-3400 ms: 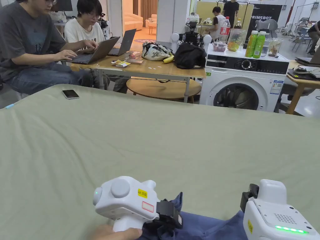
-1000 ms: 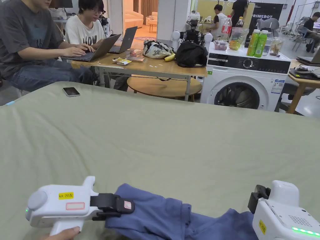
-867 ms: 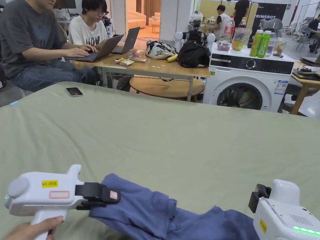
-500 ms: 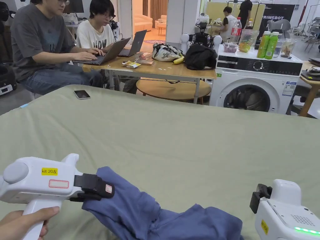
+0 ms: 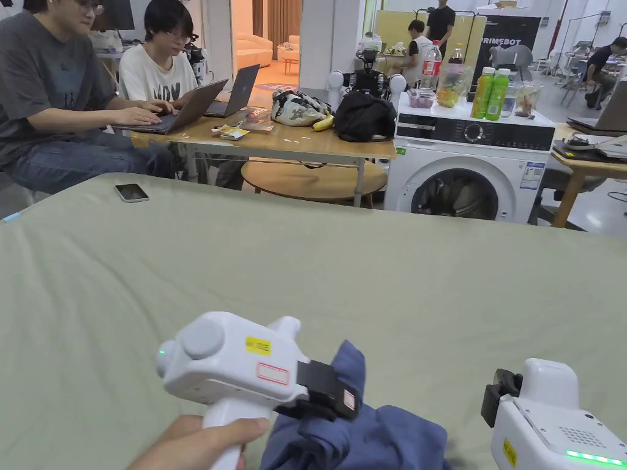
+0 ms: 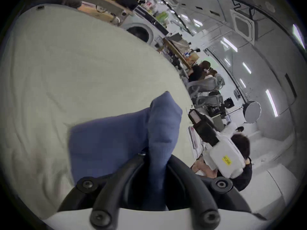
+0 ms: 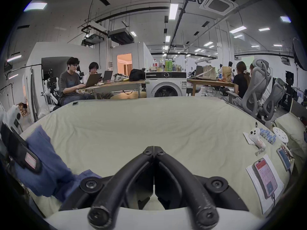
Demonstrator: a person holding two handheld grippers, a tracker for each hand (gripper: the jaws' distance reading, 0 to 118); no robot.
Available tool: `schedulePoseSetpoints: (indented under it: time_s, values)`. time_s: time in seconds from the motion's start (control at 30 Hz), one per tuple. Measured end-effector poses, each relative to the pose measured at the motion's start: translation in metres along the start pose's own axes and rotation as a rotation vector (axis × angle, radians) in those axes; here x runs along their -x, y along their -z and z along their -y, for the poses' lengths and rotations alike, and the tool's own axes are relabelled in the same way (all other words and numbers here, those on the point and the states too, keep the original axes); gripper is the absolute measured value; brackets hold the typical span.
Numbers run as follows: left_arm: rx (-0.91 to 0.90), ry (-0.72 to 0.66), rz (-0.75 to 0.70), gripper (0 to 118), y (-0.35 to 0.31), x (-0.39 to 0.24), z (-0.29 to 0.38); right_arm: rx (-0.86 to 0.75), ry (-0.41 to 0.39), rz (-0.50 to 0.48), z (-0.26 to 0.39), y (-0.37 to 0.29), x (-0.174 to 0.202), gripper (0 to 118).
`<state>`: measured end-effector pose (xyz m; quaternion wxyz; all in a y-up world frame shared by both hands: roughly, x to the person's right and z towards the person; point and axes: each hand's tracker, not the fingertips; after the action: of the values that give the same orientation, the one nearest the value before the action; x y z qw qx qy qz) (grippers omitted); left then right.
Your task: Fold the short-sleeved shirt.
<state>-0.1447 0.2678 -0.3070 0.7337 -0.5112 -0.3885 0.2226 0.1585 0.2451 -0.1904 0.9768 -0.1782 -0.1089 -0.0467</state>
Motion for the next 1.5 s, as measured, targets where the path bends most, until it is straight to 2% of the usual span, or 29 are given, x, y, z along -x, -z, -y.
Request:
schedulePoseSetpoints:
  time_s: [0.27, 0.33, 0.37, 0.4, 0.47, 0.5, 0.63, 0.7, 0.73, 0.77, 0.8, 0.83, 0.9, 1.03, 1.13, 1.27, 1.33, 1.5]
  values:
    - [0.119, -0.047, -0.177, 2, 0.101, -0.005, 0.009, 0.011, 0.005, 0.029, 0.003, -0.004, -0.014, 0]
    - [0.113, -0.06, -0.178, 3, 0.111, 0.0, 0.011, 0.015, 0.003, 0.033, 0.004, -0.005, -0.017, 0]
    - [0.114, -0.071, -0.171, 9, 0.111, 0.004, 0.011, 0.017, 0.003, 0.035, 0.004, -0.005, -0.017, 0]
    - [0.11, -0.097, -0.123, 24, 0.111, 0.001, 0.014, 0.018, 0.005, 0.036, 0.004, -0.005, -0.018, 0]
    - [0.113, -0.118, -0.039, 45, 0.104, 0.001, 0.015, 0.022, 0.01, 0.034, 0.005, -0.006, -0.02, 0]
    - [0.127, -0.108, -0.042, 53, 0.099, 0.001, 0.015, 0.024, 0.011, 0.034, 0.005, -0.006, -0.021, 0]
    - [0.127, -0.014, -0.003, 54, 0.066, -0.009, 0.016, 0.021, 0.011, 0.033, 0.005, -0.007, -0.022, 0]
    - [0.084, -0.017, 0.026, 53, 0.05, -0.009, 0.014, 0.02, 0.018, 0.032, 0.005, -0.007, -0.023, 0]
    - [0.047, -0.013, 0.024, 49, 0.046, -0.007, 0.012, 0.021, 0.023, 0.031, 0.005, -0.007, -0.023, 0]
    - [0.023, 0.002, 0.018, 36, 0.044, -0.004, 0.01, 0.022, 0.028, 0.029, 0.005, -0.007, -0.023, 0]
    - [0.025, 0.008, 0.003, 12, 0.044, -0.005, 0.01, 0.022, 0.03, 0.028, 0.005, -0.007, -0.023, 0]
    - [0.029, 0.003, -0.005, 4, 0.051, -0.002, 0.009, 0.021, 0.032, 0.028, 0.005, -0.008, -0.023, 0]
    - [0.052, -0.024, 0.021, 3, 0.065, 0.004, 0.01, 0.022, 0.034, 0.024, 0.006, -0.008, -0.022, 0]
    - [0.137, -0.027, 0.2, 2, 0.108, 0.003, 0.02, 0.027, 0.03, 0.019, 0.008, -0.008, -0.02, 0]
    - [0.144, -0.041, 0.171, 2, 0.143, 0.008, 0.025, 0.033, 0.029, 0.018, 0.01, -0.007, -0.021, 0]
    - [0.16, -0.065, 0.019, 0, 0.175, 0.024, 0.039, 0.044, 0.028, 0.022, 0.012, -0.006, -0.023, 0]
    - [0.125, -0.089, 0.093, 0, 0.171, 0.026, 0.041, 0.046, 0.028, 0.024, 0.013, -0.007, -0.023, 0]
    - [0.158, -0.069, 0.048, 0, 0.155, 0.012, 0.03, 0.048, 0.018, 0.026, 0.014, -0.005, -0.022, 0]
